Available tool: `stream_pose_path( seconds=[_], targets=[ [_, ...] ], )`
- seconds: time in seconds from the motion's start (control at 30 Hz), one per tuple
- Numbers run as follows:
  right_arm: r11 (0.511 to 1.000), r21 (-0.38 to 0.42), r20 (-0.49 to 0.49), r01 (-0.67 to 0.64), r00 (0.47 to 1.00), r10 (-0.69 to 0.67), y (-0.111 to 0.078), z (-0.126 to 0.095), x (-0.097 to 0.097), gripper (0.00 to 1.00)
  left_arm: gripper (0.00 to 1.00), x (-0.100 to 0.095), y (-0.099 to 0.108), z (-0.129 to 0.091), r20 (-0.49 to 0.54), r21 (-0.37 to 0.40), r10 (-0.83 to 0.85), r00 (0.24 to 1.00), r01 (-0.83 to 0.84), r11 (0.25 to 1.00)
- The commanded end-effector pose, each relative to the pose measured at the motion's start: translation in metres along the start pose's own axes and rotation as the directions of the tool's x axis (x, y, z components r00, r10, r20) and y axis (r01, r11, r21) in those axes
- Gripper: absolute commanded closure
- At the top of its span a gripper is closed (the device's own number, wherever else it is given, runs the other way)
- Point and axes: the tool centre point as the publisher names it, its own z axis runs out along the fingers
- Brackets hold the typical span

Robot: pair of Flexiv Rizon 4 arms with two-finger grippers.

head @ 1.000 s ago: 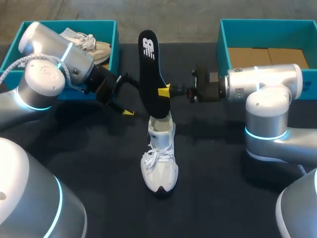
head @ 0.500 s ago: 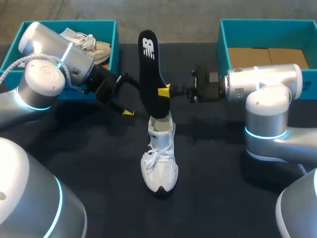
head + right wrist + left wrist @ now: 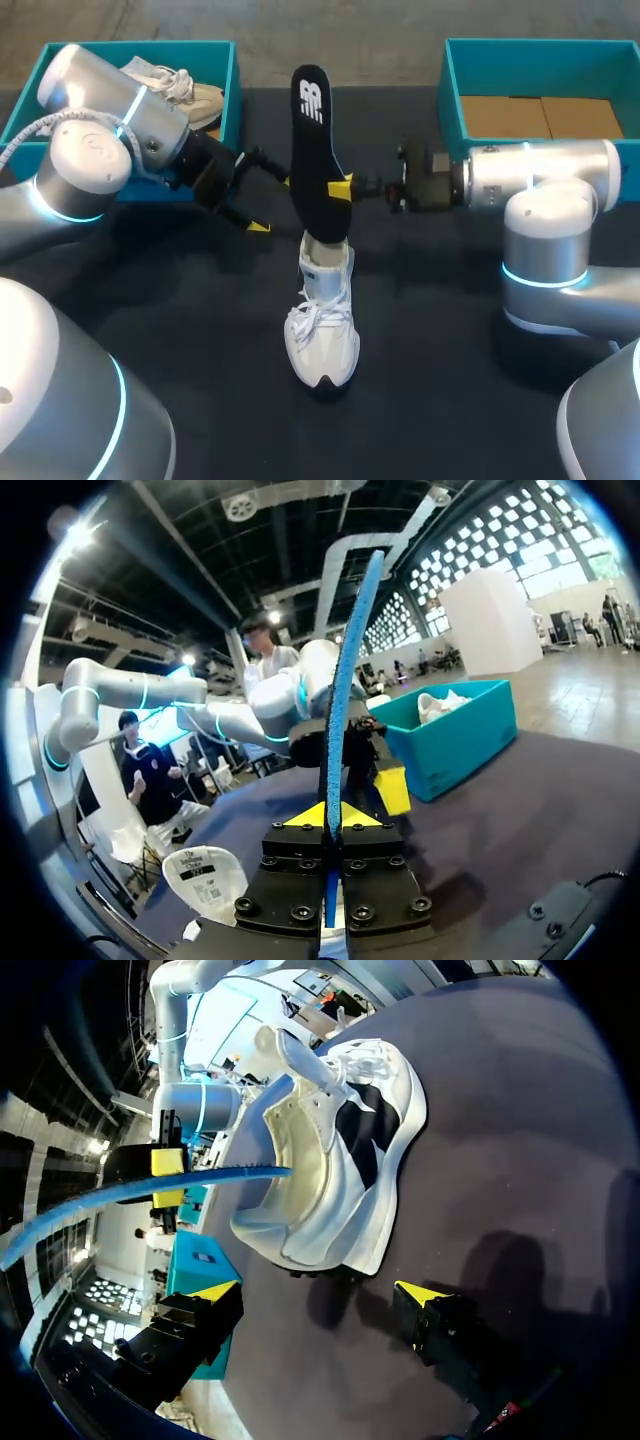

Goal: Take the shoe out of the shoebox, open the shoe tongue, remove and reinsert the insole, then place the shoe into the shoebox

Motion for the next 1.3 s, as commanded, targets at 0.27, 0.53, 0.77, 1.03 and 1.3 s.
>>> stream_pose_path(
  seconds=[0.27,0.53,0.77,1.03,1.3],
  targets=[
    [0.996,0.035,-0.006,-0.082,0.997,0.082,-0.010,0.008,-0.015,1.00,0.00,0.000,0.000,0.001,0.000,0.000,0.000,1.000,0.000,1.000],
    [0.995,0.004,0.001,-0.099,0.995,0.099,-0.013,0.010,-0.008,1.00,0.00,0.000,0.000,0.001,0.000,0.000,0.000,1.000,0.000,1.000],
    [0.996,-0.027,0.004,-0.090,0.996,0.090,-0.007,0.009,-0.001,1.00,0.00,0.000,0.000,0.001,0.000,0.000,0.000,1.000,0.000,1.000],
    [0.996,-0.041,-0.001,-0.073,0.997,0.073,0.005,0.014,0.005,1.00,0.00,0.000,0.000,0.001,0.000,0.000,0.000,1.000,0.000,1.000],
    [0.996,-0.070,-0.016,-0.061,0.998,0.060,0.013,0.024,0.013,1.00,0.00,0.000,0.000,0.001,0.000,0.000,0.000,1.000,0.000,1.000]
  ],
)
